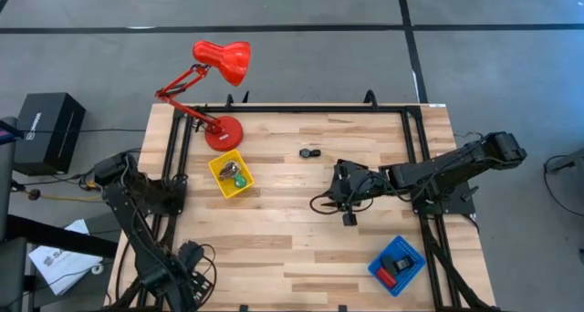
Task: Pick & Place Office items
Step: Move the green hourglass to the center of the table
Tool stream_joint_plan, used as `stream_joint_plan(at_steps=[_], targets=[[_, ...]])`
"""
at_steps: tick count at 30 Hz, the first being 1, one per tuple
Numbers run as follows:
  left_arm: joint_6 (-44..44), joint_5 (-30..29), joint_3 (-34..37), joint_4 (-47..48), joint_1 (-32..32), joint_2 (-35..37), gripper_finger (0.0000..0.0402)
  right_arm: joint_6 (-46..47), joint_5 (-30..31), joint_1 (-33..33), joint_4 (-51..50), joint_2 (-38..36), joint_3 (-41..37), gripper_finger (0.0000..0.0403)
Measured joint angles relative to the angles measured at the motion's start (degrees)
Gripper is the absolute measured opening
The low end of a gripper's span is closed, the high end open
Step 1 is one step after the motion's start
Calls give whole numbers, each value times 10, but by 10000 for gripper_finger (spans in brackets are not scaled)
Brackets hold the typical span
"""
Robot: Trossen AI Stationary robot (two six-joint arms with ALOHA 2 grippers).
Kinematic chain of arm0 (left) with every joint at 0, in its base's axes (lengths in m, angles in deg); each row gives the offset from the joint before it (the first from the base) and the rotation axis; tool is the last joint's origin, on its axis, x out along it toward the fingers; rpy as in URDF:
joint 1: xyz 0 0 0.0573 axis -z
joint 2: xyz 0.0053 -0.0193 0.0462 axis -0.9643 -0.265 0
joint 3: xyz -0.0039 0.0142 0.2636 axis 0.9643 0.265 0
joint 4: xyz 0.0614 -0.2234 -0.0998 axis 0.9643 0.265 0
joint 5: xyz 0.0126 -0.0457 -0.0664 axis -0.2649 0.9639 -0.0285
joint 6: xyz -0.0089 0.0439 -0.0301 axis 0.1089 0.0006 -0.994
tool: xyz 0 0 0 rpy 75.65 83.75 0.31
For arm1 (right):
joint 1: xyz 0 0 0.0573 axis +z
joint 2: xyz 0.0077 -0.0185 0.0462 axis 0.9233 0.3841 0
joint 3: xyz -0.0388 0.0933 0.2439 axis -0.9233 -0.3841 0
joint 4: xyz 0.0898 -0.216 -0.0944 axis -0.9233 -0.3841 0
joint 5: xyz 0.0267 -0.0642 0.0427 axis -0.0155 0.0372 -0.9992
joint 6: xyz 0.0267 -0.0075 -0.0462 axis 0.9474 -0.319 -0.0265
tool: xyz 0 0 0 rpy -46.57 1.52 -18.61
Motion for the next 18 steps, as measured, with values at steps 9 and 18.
stream_joint_plan(at_steps=[9, 18], targets=[[1, 3, 70, -79, 0, 0, 282, 0, 0, 0, 0, 0, 0, 109], [39, 4, 79, -106, 0, 0, 269, 0, 0, 0, 0, 0, 0, 109]])
